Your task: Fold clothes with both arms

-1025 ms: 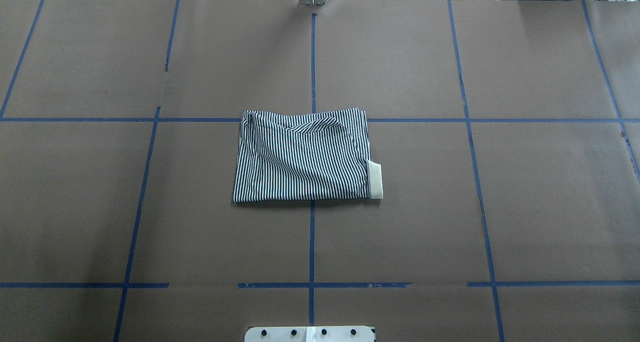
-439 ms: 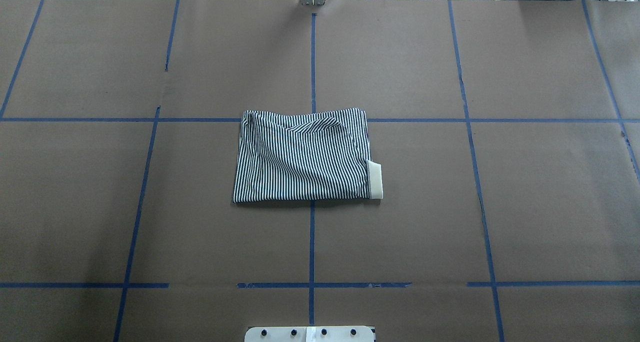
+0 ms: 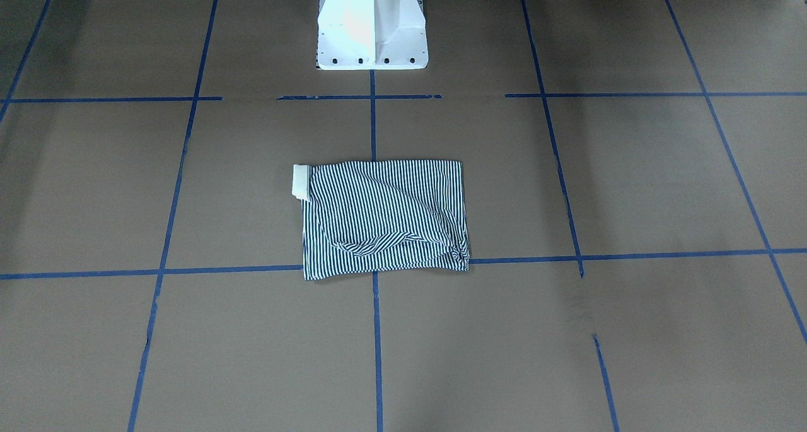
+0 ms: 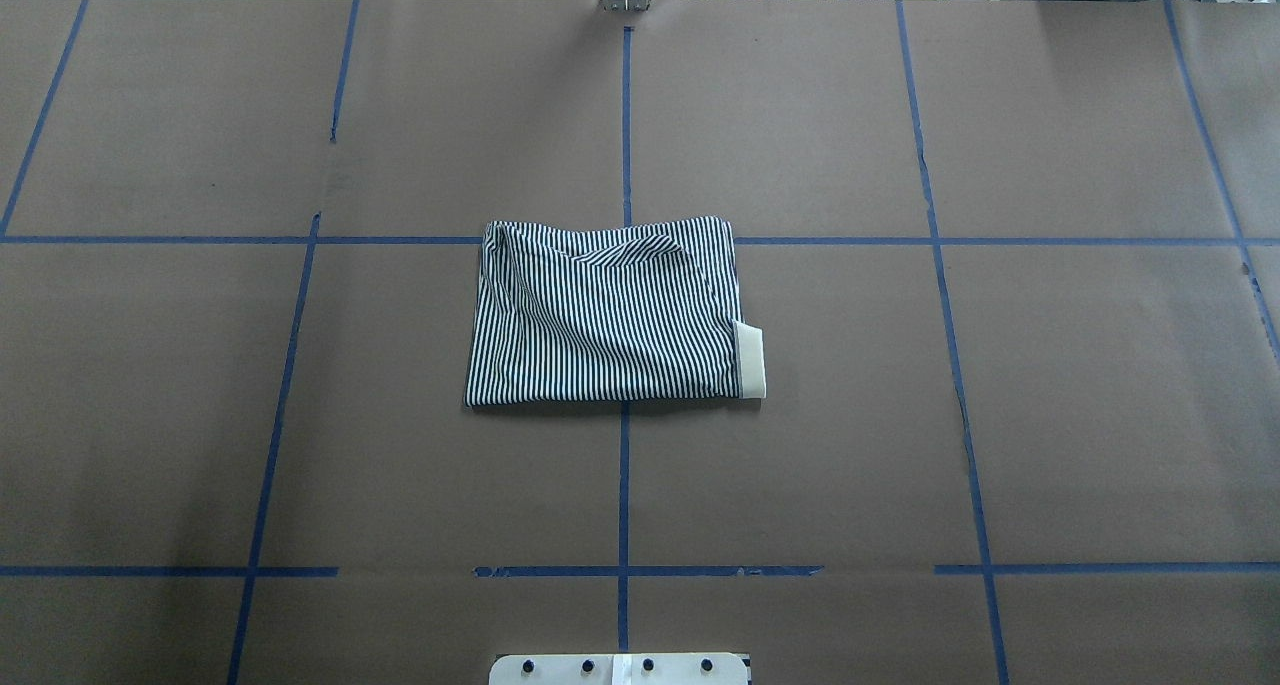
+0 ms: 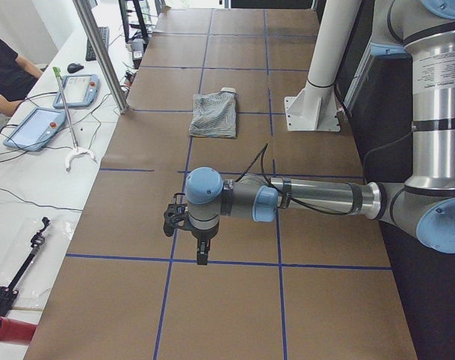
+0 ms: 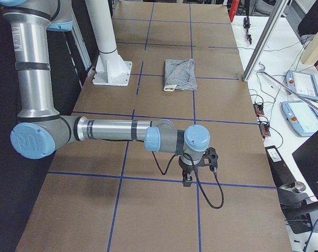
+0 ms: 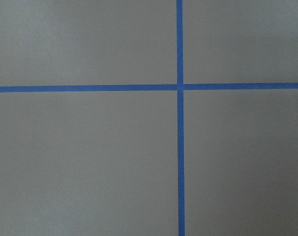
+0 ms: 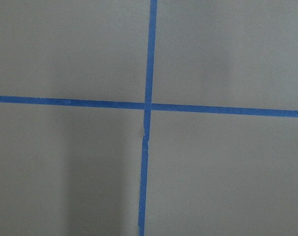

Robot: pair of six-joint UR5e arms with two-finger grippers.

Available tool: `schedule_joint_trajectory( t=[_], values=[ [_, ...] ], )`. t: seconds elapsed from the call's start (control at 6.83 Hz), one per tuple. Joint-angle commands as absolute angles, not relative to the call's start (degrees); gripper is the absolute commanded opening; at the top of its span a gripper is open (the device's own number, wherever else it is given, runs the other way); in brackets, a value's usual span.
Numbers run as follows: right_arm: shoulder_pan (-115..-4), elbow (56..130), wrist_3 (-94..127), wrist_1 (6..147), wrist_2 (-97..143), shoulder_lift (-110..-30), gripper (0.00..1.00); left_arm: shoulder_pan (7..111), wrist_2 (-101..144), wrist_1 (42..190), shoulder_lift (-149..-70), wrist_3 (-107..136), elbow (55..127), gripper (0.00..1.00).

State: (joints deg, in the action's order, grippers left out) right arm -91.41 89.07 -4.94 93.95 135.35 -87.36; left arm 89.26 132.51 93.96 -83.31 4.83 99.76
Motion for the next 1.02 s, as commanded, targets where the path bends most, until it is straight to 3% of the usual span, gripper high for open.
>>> schedule_joint_trajectory(
  t=[0.0, 0.88],
  values=[
    [-91.4, 89.0, -4.9, 94.0, 135.4, -87.4, 1.00, 89.3, 132.5, 94.0, -83.4, 4.8, 99.8, 1.00],
    [-91.4, 88.9, -5.0, 93.5, 135.4, -87.4, 1.00, 89.2, 133.6, 94.0, -83.7, 5.0, 99.8, 1.00]
  ],
)
